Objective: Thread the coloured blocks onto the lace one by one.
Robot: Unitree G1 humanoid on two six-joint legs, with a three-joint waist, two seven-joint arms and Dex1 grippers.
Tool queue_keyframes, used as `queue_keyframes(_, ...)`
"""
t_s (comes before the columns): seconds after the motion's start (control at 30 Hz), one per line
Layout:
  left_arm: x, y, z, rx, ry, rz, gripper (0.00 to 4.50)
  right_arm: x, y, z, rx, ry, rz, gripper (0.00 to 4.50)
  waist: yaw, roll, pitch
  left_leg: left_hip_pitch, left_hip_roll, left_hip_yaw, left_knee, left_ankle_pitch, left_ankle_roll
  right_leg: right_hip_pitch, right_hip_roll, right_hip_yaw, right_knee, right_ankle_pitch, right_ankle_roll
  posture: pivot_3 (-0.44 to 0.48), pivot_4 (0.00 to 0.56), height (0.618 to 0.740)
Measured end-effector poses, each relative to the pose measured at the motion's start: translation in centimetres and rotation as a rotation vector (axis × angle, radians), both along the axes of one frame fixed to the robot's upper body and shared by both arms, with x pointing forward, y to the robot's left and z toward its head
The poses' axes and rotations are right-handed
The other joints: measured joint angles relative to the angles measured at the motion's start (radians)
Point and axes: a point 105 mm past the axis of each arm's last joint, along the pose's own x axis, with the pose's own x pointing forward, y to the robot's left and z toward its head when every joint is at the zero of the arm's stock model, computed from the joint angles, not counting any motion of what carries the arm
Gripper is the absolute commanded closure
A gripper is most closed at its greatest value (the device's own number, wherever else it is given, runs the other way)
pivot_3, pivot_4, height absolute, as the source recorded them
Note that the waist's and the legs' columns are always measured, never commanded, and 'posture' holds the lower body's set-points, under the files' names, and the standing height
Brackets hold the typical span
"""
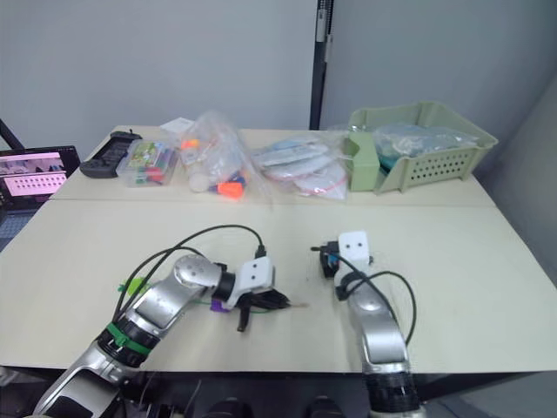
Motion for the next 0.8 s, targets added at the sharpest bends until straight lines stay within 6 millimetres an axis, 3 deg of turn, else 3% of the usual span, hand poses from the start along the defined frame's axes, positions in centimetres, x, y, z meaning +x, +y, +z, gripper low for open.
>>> queue_keyframes(0.1,0.0,0.0,0.0,0.001,0.001,0.006,4.5,0.1,-0.1,-1.0,0.03,0.018,-0.032,1.58,-0.001,0.0,0.0,0.0,0.0,0.0,0.0,0.0,0.0,0.0,0.0,0.0,0.0,0.0,0.0,0.0,0.15,0.74)
queue_keyframes(0.27,0.1,0.1,0.0,0.001,0.0,0.011,4.5,-0.1,0.8,-0.9,0.072,0.006,0.002,3.27,-0.004,0.0,0.0,0.0,0.0,0.0,0.0,0.0,0.0,0.0,0.0,0.0,0.0,0.0,0.0,0.0,0.15,0.74)
queue_keyframes(0.53,0.2,0.0,0.0,-0.002,-0.004,0.015,4.5,-2.0,1.5,-0.4,0.098,-0.026,0.021,3.28,-0.005,0.0,0.0,0.0,0.0,0.0,0.0,0.0,0.0,-0.001,0.0,0.0,0.0,0.0,0.0,0.0,0.15,0.74)
queue_keyframes(0.8,0.3,0.2,0.0,0.002,-0.008,0.016,4.5,-8.3,3.3,-1.4,0.088,0.044,0.071,3.28,-0.005,0.0,0.0,-0.002,0.001,0.0,-0.001,0.0,0.0,-0.002,0.0,0.0,0.0,0.0,0.0,0.0,0.15,0.74)
